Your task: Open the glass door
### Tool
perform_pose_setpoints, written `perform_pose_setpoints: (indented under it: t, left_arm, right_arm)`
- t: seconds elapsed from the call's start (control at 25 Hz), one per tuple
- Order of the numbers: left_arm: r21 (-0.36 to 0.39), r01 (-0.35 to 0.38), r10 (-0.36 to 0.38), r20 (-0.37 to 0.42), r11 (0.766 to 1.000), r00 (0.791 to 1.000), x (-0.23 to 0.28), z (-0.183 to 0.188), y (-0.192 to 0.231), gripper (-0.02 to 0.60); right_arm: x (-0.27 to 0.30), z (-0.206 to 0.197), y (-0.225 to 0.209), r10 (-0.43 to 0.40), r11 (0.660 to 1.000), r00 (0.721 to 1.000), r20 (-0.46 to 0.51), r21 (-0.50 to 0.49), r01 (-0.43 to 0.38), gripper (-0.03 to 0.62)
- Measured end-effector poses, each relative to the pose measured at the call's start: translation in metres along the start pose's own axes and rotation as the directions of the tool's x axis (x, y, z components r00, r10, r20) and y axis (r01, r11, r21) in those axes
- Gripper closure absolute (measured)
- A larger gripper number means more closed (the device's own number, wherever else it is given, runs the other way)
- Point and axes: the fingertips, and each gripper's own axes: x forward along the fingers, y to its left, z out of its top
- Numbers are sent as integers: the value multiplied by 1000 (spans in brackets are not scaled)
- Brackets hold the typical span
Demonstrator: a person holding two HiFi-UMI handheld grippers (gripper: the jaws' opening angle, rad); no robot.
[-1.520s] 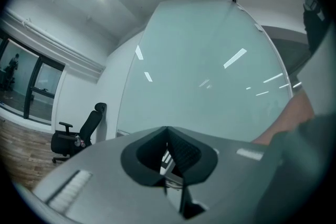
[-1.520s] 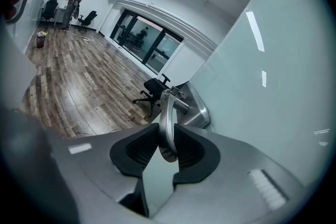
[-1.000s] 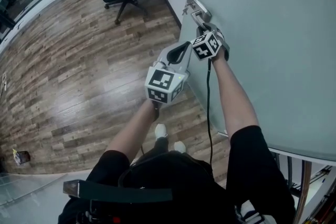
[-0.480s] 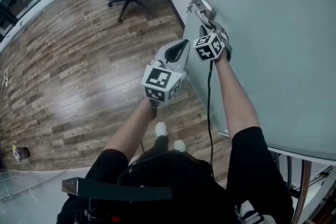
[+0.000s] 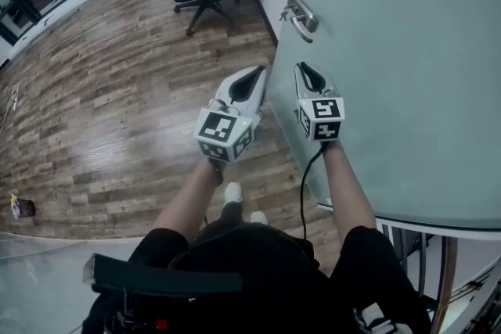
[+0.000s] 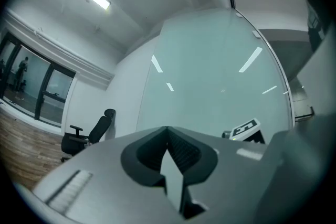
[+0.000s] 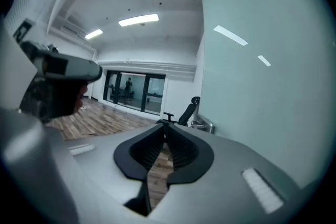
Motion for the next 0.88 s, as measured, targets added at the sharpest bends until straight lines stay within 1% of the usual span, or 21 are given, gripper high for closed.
perform_pose_setpoints:
  t: [0.08,0.12,0.24,0.32,0.4,0.56,0.88]
  left_arm:
    - [3,-37,37,6,999,999,-16,5,-3,581]
    - [11,-47,47,10,999,999,-24,7,-7,581]
    - [38,-71,70,22,997,997,-50,11,-20,581]
    - [44,-94,93,24,995,995,-67,10,-28,581]
    - [48,-119,118,24,992,993,-81,8,-35,581]
    - [48,-161,160,28,986,987,-101,2,-42,581]
    - [49,-166,164,43,985,986,-127,8,-49,581]
  right_arm:
    - [-25,6,15,37,996,999,32,83,-40,586]
    - [-37,9,23,55,992,997,45,115,-60,586]
    - [-74,19,47,97,980,992,78,165,-108,586]
    - [-97,24,59,116,976,989,92,176,-130,588]
    - [-115,25,70,137,975,986,97,165,-152,589]
    - [-137,20,82,167,971,982,93,159,-180,591]
    - [-166,28,96,167,968,980,111,170,-184,591]
